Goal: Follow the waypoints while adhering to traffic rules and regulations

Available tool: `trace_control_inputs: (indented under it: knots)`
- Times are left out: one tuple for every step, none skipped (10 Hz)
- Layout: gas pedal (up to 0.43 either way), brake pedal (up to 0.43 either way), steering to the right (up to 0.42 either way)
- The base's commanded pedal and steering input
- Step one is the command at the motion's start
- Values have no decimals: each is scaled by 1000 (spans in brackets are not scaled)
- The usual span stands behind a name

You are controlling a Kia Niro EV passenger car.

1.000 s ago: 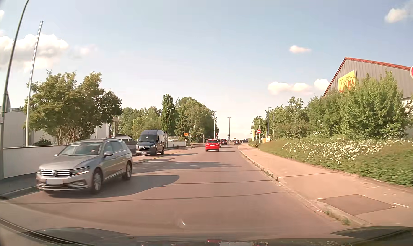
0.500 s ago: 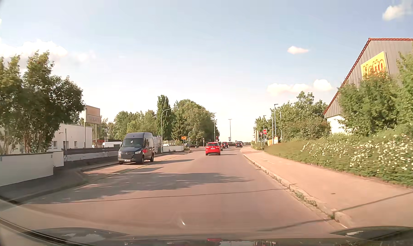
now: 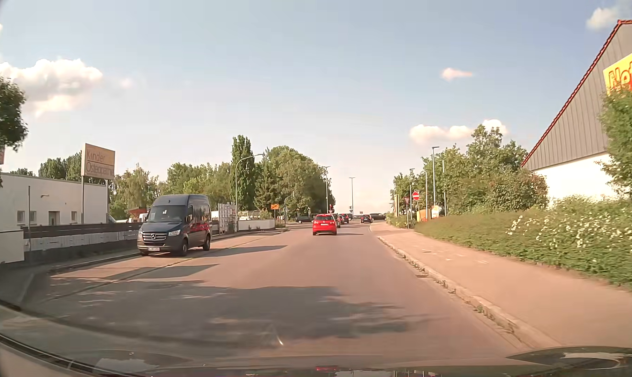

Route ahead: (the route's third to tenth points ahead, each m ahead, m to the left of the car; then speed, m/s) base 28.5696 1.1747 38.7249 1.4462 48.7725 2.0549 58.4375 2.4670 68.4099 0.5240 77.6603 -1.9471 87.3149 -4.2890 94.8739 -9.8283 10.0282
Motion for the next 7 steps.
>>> trace_control_inputs:
  knots:
    - [8,12,1]
    - [8,12,1]
    - [8,12,1]
    - [8,12,1]
    - [8,12,1]
    - [8,12,1]
    - [8,12,1]
